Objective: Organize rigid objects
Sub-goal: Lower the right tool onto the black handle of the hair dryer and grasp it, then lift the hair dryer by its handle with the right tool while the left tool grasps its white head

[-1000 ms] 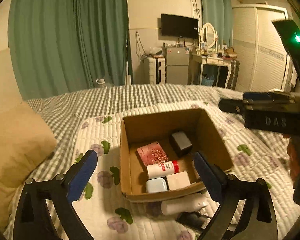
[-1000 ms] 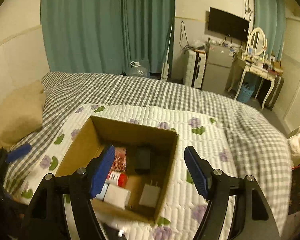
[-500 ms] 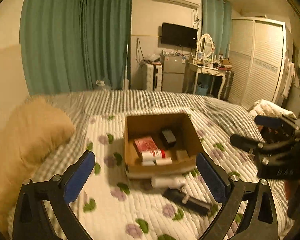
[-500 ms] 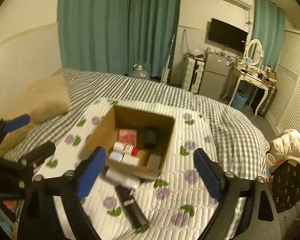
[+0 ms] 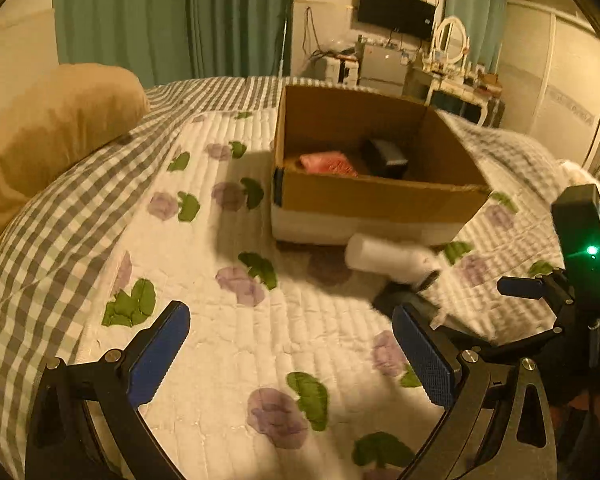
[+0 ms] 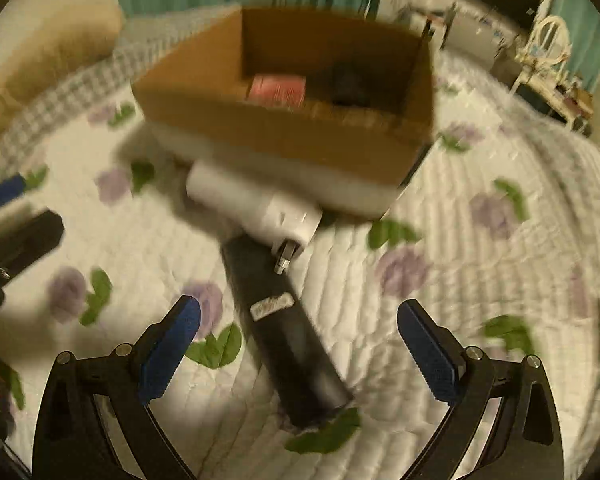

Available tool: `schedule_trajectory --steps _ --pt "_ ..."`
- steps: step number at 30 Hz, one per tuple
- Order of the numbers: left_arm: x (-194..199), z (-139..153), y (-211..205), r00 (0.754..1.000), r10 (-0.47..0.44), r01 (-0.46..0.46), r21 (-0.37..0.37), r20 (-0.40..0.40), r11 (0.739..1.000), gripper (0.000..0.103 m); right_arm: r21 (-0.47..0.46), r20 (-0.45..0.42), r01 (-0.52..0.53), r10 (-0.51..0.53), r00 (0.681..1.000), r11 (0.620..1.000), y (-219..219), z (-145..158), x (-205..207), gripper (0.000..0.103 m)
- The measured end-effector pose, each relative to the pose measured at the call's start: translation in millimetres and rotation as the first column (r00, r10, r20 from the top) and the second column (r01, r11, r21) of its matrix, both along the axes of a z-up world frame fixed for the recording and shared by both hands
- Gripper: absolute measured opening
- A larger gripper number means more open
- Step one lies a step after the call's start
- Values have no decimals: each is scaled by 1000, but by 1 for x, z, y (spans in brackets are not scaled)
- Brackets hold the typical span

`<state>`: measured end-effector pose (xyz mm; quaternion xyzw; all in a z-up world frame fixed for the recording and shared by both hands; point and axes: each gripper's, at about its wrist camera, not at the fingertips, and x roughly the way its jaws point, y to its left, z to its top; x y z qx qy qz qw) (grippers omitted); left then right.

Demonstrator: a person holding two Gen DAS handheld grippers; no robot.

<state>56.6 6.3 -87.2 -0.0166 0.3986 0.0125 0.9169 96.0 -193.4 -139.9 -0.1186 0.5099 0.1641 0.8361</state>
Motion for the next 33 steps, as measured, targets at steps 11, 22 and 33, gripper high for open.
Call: schedule_trajectory --steps 11,22,33 --pt "2 -18 6 999 4 -4 -10 -54 1000 103 -52 -137 3 -10 991 999 14 -48 20 70" --pt "-2 -16 15 999 13 -13 -15 -43 1000 103 20 -27 -88 89 996 996 11 -5 -27 40" --pt "3 -17 5 999 1 0 28 -55 1000 103 82 76 -55 49 996 995 -24 45 -57 37"
